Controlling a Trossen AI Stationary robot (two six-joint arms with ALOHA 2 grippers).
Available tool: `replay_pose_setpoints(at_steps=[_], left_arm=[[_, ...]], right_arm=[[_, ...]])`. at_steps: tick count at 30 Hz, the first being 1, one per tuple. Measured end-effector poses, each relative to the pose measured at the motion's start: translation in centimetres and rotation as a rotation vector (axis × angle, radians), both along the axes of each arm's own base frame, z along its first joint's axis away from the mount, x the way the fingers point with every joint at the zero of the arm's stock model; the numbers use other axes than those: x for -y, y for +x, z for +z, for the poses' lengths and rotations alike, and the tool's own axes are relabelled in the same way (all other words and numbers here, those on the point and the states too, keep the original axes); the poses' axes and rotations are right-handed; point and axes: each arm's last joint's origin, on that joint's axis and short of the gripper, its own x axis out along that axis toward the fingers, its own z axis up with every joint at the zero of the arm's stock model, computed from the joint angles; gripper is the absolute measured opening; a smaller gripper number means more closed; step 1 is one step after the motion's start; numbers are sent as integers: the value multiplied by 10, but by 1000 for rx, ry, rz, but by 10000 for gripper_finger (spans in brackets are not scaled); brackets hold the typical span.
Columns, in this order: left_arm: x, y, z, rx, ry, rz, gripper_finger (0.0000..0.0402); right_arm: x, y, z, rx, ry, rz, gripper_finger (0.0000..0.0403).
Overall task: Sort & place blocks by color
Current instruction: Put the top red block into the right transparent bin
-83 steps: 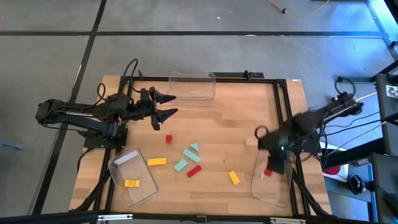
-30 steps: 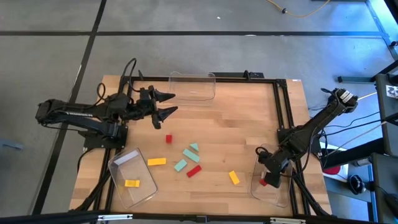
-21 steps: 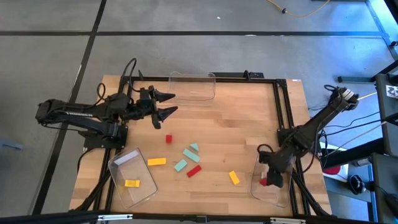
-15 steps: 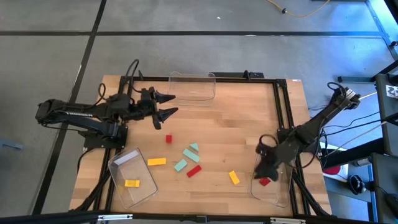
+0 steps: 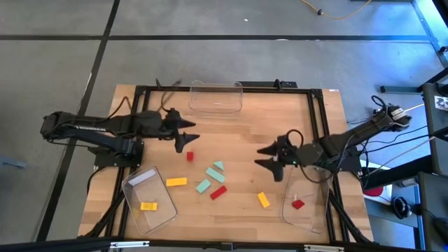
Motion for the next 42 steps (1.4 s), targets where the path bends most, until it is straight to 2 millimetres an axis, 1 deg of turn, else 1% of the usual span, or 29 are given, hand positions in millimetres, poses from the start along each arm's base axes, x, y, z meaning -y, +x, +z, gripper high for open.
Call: replay_pose_setpoints(at_steps=[3,6,9,12,14,17,19,22,25,29,33,38,42], left_arm=[[0,1,-7,-162,-155,76,298],[1,6,-16,-379,-289,187,298],[6,19,-22,-528,-357,270,298],[15,37,-37,-624,-397,350,298],[23,52,-48,-643,-430,408,298],[35,66,-70,-700,-451,492,298],[41,71,-84,-729,-470,553,298],[48,75,-99,-747,-477,627,298],[48,78,-108,-740,-467,684,298],[42,82,-114,-724,-478,730,298],[39,83,-124,-718,-512,721,298],[38,77,-138,-716,-547,712,298],[35,75,-142,-698,-569,707,297]], right_arm=[[9,3,2,13,-55,-23,255],[17,5,2,7,-84,-49,255],[23,6,2,-5,-100,-71,255],[28,7,0,-25,-128,-84,255],[30,7,0,-33,-135,-93,255],[31,7,-2,-45,-135,-97,255],[30,7,-2,-50,-141,-92,255],[31,6,-5,-81,-142,-85,255],[31,5,-6,-97,-147,-85,255],[31,5,-6,-97,-145,-86,255],[31,5,-6,-97,-146,-86,255],[31,5,-6,-95,-139,-88,255],[31,5,-6,-95,-138,-88,255]])
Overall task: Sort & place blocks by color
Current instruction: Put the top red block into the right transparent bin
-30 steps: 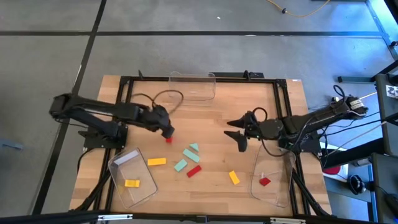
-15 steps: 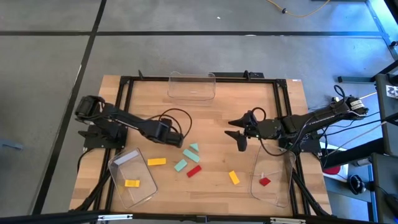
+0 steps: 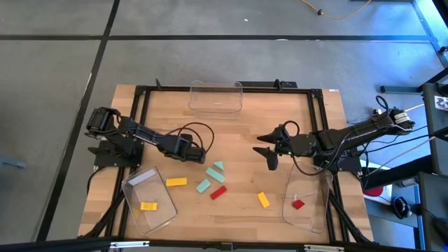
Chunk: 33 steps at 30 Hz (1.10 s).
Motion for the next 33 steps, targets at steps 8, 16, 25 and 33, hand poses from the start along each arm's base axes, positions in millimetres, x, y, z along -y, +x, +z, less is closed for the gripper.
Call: replay_pose_setpoints(at_steps=[8,16,25,33], left_arm=[[1,-2,-2,-19,1,-17,238],[0,-6,15,18,20,-165,118],[-17,-34,106,324,316,-472,118],[-27,-43,177,890,454,-846,118]], right_arm=[[0,0,0,0,-2,0,255],[0,0,0,2,0,0,255],[-1,3,6,85,89,6,255],[-6,10,16,144,-169,203,255]])
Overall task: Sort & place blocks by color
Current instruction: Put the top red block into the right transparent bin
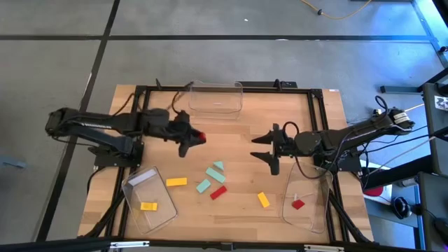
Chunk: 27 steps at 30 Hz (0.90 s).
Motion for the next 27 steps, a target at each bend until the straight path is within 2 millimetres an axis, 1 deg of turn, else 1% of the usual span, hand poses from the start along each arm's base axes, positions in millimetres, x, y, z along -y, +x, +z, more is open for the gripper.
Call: replay_pose_setpoints(at_steps=[2,4,7,13,17,22,25,27], left_arm=[[-1,4,6,75,-9,-40,118],[-1,13,6,116,-18,-53,118],[-1,28,-1,137,-42,-64,118],[-2,55,-13,197,-165,-44,118],[-3,64,-15,250,-287,-19,118],[-5,68,-16,281,-437,64,118],[-7,68,-16,293,-462,120,118],[-7,68,-16,299,-461,136,118]], right_arm=[[0,3,-2,-12,-46,2,255],[-2,8,-3,-26,-67,-4,255],[-4,20,4,-24,-101,-22,255],[-5,44,19,-144,-210,-16,255],[-2,58,31,-241,-275,-32,255],[0,73,50,-241,-352,-65,255],[-2,81,51,-234,-378,-72,255],[-2,84,48,-236,-394,-65,255]])
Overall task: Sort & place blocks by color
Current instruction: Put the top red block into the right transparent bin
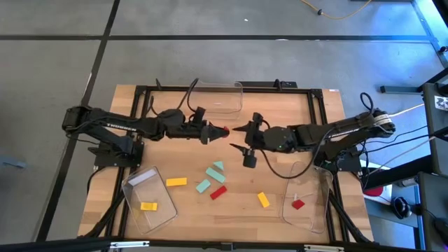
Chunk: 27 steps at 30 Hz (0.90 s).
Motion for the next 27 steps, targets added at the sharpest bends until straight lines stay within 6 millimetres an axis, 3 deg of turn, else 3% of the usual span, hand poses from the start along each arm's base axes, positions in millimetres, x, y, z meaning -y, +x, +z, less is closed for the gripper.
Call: replay_pose_setpoints(at_steps=[8,17,27], left_arm=[[1,-1,5,50,-53,5,118],[2,0,7,71,-84,-55,118],[4,0,6,61,-138,-111,118]], right_arm=[[3,21,-10,60,-65,-59,255],[6,22,-2,131,-92,-132,255],[-2,25,5,207,-14,59,255]])
